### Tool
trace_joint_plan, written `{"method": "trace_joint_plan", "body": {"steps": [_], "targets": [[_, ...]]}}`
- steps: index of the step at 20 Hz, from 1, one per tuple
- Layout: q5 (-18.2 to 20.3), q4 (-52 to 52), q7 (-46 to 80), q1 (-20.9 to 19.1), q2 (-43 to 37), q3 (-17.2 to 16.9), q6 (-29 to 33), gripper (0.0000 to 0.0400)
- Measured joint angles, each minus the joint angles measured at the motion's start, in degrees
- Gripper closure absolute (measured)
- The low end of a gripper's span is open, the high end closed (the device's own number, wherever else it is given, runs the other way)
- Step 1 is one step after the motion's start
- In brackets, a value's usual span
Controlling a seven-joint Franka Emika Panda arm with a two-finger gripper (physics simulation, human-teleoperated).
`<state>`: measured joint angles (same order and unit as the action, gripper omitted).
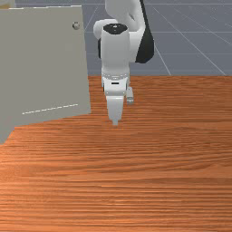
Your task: Close the cabinet door
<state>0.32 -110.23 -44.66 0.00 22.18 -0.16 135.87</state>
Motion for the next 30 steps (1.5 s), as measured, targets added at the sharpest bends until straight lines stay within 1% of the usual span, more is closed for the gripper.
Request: {"method": "trace_joint_plan", "body": {"steps": [1,2,3,4,5,6,7,8,9,11,13,15,18,21,22,24,26,27,30], "targets": [[-1.0,-0.3,0.4,0.2,0.0,-0.6,-0.7,0.0151],[-1.4,-0.8,1.8,0.3,-0.1,-1.3,-1.3,0.0092],[-1.7,-1.0,2.6,0.2,-0.2,-1.7,-1.7,0.0056],[-1.8,-1.2,3.1,0.1,-0.3,-2.0,-1.9,0.0034],[-2.3,-7.8,14.5,1.1,-6.4,-3.2,-5.2,0.0176],[-2.0,-10.7,25.5,2.0,-11.9,-4.0,-8.5,0.0263],[-1.6,-12.0,36.3,2.5,-15.4,-4.5,-10.7,0.0316],[-1.0,-12.7,47.0,2.9,-17.3,-5.0,-12.1,0.0349],[-0.2,-13.1,57.5,3.1,-18.2,-5.4,-13.2,0.0369],[1.7,-13.2,75.9,3.3,-18.7,-6.1,-14.7,0.0388],[2.7,-13.1,83.6,3.2,-18.8,-6.4,-15.3,0.0396],[3.1,-13.3,86.3,3.2,-19.1,-6.5,-15.7,0.0398],[3.0,-13.8,87.2,3.6,-21.1,-6.5,-16.4,0.04],[3.1,-14.0,85.4,4.2,-22.6,-7.9,-17.9,0.04],[3.0,-13.7,85.0,4.1,-22.7,-9.0,-18.8,0.04],[3.0,-13.1,83.6,2.7,-22.7,-12.3,-19.6,0.04],[2.8,-13.0,82.2,3.4,-22.9,-14.8,-19.3,0.04],[2.8,-12.4,81.3,3.2,-22.3,-16.7,-19.0,0.04],[2.3,-10.0,80.2,0.3,-19.8,-22.9,-18.6,0.04]]}}
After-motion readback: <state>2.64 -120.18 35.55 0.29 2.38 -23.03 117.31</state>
